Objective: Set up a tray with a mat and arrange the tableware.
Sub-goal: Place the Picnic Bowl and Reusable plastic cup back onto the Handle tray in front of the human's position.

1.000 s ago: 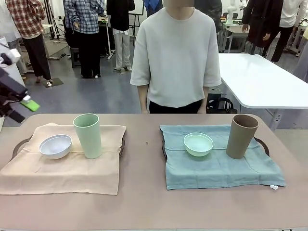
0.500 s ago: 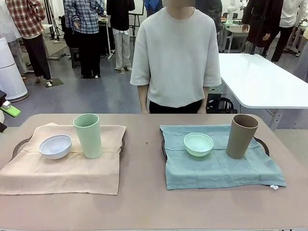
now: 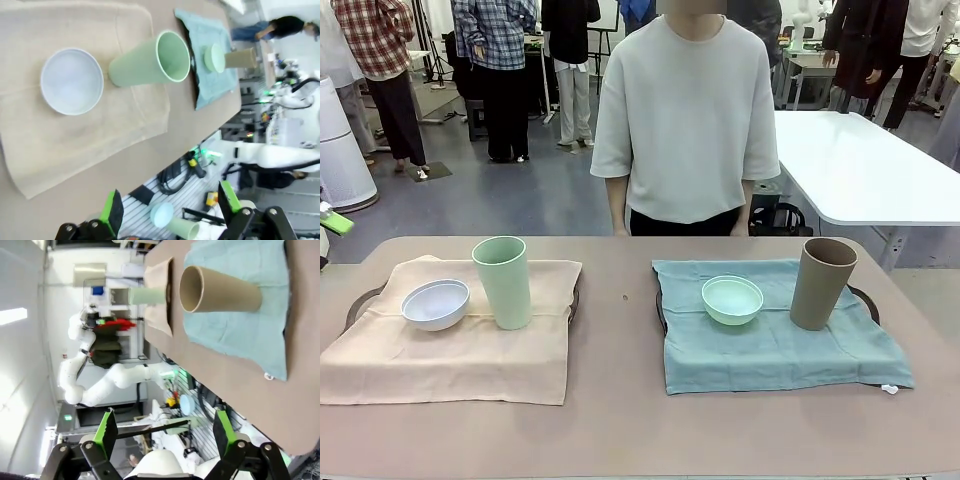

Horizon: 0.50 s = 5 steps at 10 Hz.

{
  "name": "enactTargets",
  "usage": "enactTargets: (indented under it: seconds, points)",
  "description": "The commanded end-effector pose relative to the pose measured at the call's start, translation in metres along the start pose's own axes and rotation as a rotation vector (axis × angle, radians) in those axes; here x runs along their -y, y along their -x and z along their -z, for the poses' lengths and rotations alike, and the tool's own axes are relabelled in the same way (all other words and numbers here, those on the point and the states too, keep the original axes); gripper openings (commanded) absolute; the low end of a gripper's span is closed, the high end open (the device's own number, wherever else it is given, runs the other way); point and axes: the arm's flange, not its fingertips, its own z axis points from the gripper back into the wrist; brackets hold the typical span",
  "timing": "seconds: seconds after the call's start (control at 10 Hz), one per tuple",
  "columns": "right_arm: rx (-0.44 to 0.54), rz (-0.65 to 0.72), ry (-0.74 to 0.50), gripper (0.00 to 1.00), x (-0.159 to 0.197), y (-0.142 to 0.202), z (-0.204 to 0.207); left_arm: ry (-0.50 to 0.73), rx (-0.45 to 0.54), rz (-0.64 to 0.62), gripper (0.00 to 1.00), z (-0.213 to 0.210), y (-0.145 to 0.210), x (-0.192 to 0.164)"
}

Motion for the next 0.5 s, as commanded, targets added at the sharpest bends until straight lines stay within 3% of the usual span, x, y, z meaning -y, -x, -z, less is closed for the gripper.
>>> enactTargets:
  seconds: [0.0,0.4]
  points:
    - [0.042,-0.013,-0.139,1.00,0.019,0.015,-0.017,0.159,0.041,-0.041,1.00,-0.036,-0.011,-0.038]
    - [0.082,-0.058,-0.266,1.00,0.032,0.040,-0.033,0.248,0.196,-0.176,1.00,-0.048,-0.002,-0.065]
